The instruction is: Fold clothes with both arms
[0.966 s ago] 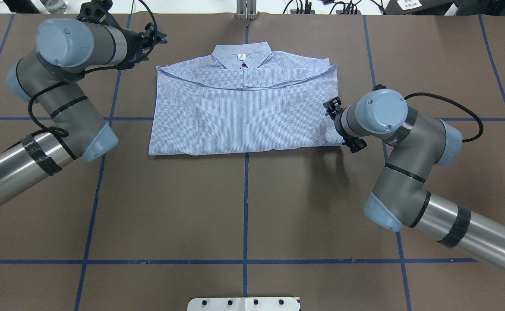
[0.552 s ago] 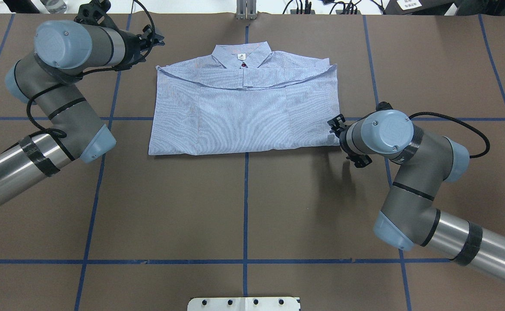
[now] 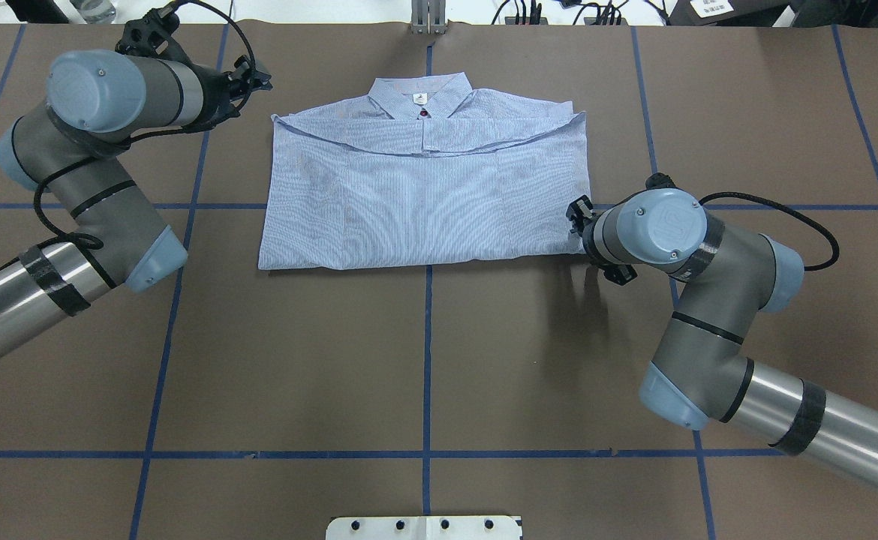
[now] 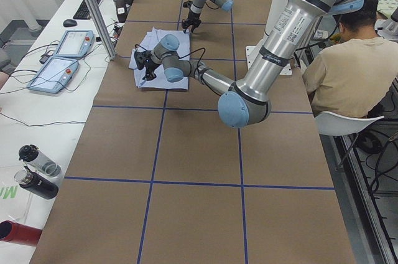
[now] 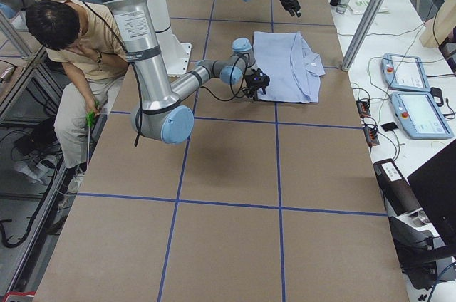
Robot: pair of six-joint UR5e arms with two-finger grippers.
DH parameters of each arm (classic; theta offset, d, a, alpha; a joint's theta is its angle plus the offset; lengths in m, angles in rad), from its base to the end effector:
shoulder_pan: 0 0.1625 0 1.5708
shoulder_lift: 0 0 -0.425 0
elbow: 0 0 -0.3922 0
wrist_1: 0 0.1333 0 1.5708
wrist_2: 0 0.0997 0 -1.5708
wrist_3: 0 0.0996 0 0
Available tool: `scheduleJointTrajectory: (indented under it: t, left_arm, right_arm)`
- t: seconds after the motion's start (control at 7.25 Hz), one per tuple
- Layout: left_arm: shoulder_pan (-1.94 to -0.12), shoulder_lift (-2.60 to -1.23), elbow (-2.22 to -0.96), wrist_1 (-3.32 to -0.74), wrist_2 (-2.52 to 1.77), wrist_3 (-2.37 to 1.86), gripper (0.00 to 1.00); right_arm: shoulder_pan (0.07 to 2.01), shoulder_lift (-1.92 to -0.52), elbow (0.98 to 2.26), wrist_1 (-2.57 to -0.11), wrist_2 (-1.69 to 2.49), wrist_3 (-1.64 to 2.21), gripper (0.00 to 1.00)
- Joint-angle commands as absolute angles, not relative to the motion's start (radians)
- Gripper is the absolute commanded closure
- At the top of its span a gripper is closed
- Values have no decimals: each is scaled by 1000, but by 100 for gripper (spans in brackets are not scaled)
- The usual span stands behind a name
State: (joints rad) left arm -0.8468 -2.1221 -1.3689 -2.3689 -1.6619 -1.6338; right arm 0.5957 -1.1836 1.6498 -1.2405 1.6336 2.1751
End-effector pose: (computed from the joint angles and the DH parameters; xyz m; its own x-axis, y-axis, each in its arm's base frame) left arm 0.3855 -0.6236 0.3401 0.2280 -0.3526 -0.9076 0.7069 0.7010 -0.0947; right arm -0.4681 -0.4708 0.3780 0.1792 0.8065 0.5634 -0.7591 0.4776 -0.4423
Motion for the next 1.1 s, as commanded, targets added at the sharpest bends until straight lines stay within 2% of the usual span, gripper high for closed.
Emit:
scheduleJointTrajectory:
  t: [0.0, 0.28, 0.41, 0.55, 0.69, 0.97]
  left_arm:
    - [-847, -2097, -1368, -2391, -1660, -1631, 25]
    - [-845, -2095, -1365, -2395, -1625, -1631, 25]
    - [-844, -2097, -1365, -2395, -1624, -1631, 25]
    - [-844, -2097, -1367, -2396, -1626, -1631, 25]
    - [-844, -2098, -1379, -2398, -1628, -1629, 26]
    - [-801, -2097, -1460, -2385, -1670, -1637, 26]
  right_arm:
    - [607, -1175, 1649, -1239, 1635, 2164, 100]
    - [607, -1175, 1649, -1239, 1640, 2163, 100]
    - [614, -1184, 1693, -1252, 1644, 2164, 100]
    - [606, -1204, 1768, -1325, 1652, 2164, 100]
    - [524, -1262, 1907, -1424, 1655, 2164, 100]
    - [308, -1391, 2085, -1526, 1652, 2163, 100]
